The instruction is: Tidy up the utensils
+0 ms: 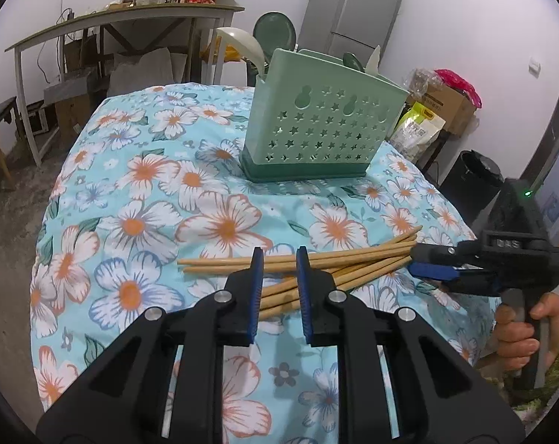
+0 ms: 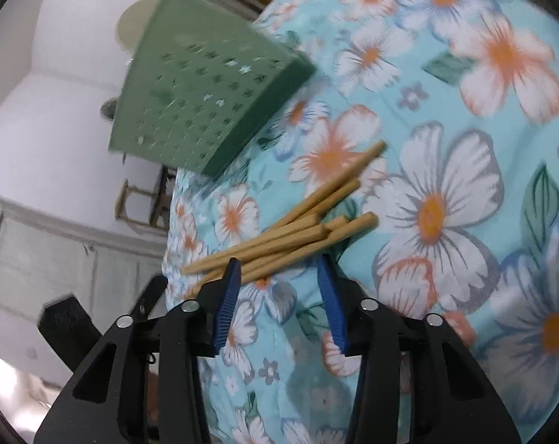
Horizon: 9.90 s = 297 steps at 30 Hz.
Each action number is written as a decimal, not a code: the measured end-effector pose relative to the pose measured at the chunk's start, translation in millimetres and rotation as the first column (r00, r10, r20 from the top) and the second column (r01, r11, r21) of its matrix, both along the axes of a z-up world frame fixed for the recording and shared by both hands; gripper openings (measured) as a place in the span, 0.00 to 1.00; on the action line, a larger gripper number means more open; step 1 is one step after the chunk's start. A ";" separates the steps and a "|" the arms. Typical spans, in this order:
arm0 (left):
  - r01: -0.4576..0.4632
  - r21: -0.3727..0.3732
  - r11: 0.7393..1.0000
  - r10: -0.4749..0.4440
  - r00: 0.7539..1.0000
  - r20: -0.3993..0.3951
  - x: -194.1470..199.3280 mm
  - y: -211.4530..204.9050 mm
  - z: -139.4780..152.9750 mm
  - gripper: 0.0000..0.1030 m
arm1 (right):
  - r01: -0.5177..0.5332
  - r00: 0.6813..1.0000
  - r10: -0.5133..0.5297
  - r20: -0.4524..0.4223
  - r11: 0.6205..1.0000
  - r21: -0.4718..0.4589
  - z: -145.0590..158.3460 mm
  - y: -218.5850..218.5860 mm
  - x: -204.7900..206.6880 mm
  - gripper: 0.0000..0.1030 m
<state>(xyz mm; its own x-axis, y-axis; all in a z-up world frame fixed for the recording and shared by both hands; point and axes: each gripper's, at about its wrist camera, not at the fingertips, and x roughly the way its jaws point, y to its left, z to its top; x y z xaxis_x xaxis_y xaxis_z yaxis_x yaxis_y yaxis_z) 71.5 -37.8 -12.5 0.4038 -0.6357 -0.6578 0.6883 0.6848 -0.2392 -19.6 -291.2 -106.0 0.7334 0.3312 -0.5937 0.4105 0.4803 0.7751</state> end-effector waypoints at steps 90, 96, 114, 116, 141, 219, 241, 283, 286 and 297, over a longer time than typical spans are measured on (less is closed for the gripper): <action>0.576 0.433 0.694 -0.656 0.753 0.051 -51.8 -174.3 -25.3 0.21 | -0.113 0.991 0.111 0.076 0.993 0.028 15.5 -21.3 -52.9 0.12; 0.592 0.452 0.668 -0.685 0.726 0.061 -53.0 -182.7 -28.2 0.21 | -0.102 0.992 0.100 0.072 0.994 0.032 12.8 -26.7 -55.3 0.12; 0.569 0.333 0.752 -0.634 0.763 0.127 -41.8 -160.1 17.8 0.05 | -0.062 0.993 0.062 0.101 0.998 -0.005 27.3 -42.3 -67.7 0.11; 0.550 0.268 0.791 -0.596 0.792 0.131 -34.5 -150.6 34.0 0.05 | -0.056 0.992 0.059 0.108 0.998 -0.027 34.8 -42.5 -67.0 0.11; 0.190 -0.419 0.888 -0.100 0.969 0.228 40.9 -45.7 216.3 0.05 | -0.009 0.948 0.156 0.279 0.885 -0.466 158.5 -11.1 -39.0 0.06; -0.215 -0.110 0.970 0.222 0.973 0.058 22.1 36.2 32.8 0.74 | 0.092 0.920 0.228 0.318 0.664 -0.742 235.1 3.0 46.5 0.41; -0.173 -0.048 0.984 0.171 0.984 -0.046 14.7 19.2 -2.9 0.74 | 0.017 1.000 -0.016 -0.011 0.983 0.182 -10.0 -17.4 21.9 0.29; 0.685 0.211 0.697 -0.699 0.715 -0.013 -21.8 -188.5 7.1 0.27 | 0.042 0.998 -0.049 0.031 0.980 0.196 -14.7 -63.2 -65.2 0.12; 0.719 0.305 0.625 -0.755 0.656 -0.001 -37.4 -213.6 1.4 0.27 | 0.040 0.998 -0.050 0.042 0.977 0.209 -17.9 -68.2 -69.7 0.12; 0.738 0.394 0.548 -0.776 0.624 -0.090 -39.9 -253.8 -36.6 0.16 | 0.028 0.997 -0.044 0.070 0.977 0.212 -21.2 -73.3 -74.3 0.12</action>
<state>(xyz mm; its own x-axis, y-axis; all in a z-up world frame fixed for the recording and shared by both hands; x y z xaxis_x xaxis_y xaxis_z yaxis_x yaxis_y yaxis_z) 31.6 -291.7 -49.1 -0.0480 -0.4561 -0.8887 0.9964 -0.0844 -0.0105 -93.9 -364.5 -127.1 0.7862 0.4158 -0.4572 0.3624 0.2892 0.8860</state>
